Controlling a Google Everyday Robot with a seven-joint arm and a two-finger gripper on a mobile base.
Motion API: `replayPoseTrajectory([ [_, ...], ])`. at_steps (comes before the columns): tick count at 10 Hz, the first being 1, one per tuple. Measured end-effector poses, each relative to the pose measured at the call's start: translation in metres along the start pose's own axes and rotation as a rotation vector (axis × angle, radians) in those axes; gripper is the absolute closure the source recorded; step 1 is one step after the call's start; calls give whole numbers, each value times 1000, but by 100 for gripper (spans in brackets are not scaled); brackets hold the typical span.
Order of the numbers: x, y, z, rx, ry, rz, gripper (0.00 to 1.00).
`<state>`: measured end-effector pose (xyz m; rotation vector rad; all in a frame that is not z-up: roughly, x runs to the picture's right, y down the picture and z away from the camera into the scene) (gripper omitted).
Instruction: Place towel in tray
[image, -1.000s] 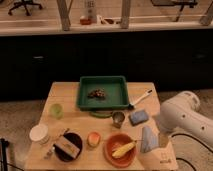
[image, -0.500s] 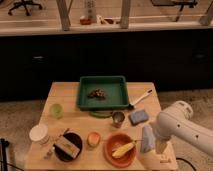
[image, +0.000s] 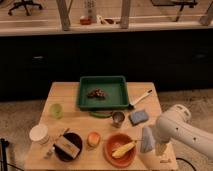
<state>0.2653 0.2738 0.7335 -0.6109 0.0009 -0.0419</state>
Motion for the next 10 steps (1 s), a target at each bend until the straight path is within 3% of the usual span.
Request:
replayPoseTrajectory([
  [2,1,0,16,-4,-1,-3,20],
  [10,11,5,40,-33,-11,1,20],
])
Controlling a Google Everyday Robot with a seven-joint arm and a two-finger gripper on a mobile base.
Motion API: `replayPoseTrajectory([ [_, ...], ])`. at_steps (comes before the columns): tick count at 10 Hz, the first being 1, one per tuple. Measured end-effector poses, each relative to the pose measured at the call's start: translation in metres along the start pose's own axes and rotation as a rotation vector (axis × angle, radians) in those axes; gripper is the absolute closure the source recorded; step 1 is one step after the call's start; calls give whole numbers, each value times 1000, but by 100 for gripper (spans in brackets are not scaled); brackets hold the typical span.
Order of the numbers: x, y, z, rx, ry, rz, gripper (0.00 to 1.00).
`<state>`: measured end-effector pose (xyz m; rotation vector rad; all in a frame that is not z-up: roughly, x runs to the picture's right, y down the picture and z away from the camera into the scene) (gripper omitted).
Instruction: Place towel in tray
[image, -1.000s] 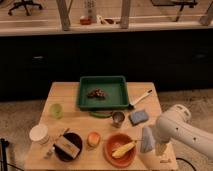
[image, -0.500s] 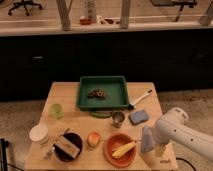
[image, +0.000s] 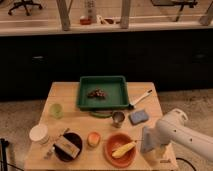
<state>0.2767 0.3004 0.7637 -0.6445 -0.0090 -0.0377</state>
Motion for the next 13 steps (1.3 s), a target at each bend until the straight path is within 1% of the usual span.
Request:
replayPoseTrajectory([
  [2,-3,0,6,-8,-4,-4,20],
  [5,1,2,10,-14,-5,0,20],
  [13,4,7,21,-44,-5,1,20],
])
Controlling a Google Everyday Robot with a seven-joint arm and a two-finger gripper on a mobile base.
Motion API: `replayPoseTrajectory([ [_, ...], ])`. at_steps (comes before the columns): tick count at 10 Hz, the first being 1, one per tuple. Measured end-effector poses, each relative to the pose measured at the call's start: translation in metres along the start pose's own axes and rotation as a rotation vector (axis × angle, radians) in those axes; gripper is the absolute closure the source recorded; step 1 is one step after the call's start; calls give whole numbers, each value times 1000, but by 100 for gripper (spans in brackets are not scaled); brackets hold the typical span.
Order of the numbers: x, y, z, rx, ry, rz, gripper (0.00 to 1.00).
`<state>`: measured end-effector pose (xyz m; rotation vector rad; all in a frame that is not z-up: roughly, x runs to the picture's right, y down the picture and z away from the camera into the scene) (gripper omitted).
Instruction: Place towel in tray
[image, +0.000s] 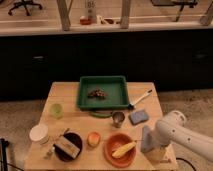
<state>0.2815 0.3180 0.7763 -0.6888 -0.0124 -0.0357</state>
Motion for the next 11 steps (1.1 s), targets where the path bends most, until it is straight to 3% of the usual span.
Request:
replayPoseTrajectory([
  [11,4,3,5,-21,3,0,23],
])
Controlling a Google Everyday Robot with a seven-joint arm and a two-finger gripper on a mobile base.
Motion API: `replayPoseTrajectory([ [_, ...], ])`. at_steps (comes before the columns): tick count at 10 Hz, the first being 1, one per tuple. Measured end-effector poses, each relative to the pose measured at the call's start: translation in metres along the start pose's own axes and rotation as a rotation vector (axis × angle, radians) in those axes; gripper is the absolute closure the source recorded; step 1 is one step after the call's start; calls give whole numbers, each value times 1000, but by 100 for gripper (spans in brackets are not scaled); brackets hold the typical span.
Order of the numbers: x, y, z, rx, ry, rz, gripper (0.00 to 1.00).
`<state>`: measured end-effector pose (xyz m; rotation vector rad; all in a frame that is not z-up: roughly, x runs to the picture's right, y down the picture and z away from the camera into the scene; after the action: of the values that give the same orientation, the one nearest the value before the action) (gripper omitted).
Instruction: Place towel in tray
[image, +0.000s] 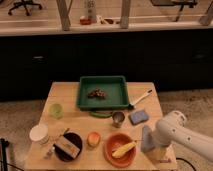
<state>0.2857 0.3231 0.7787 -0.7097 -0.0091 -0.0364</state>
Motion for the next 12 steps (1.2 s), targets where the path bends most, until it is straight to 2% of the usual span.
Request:
replayPoseTrajectory([
  [12,3,2,2,-18,-4,0,23],
])
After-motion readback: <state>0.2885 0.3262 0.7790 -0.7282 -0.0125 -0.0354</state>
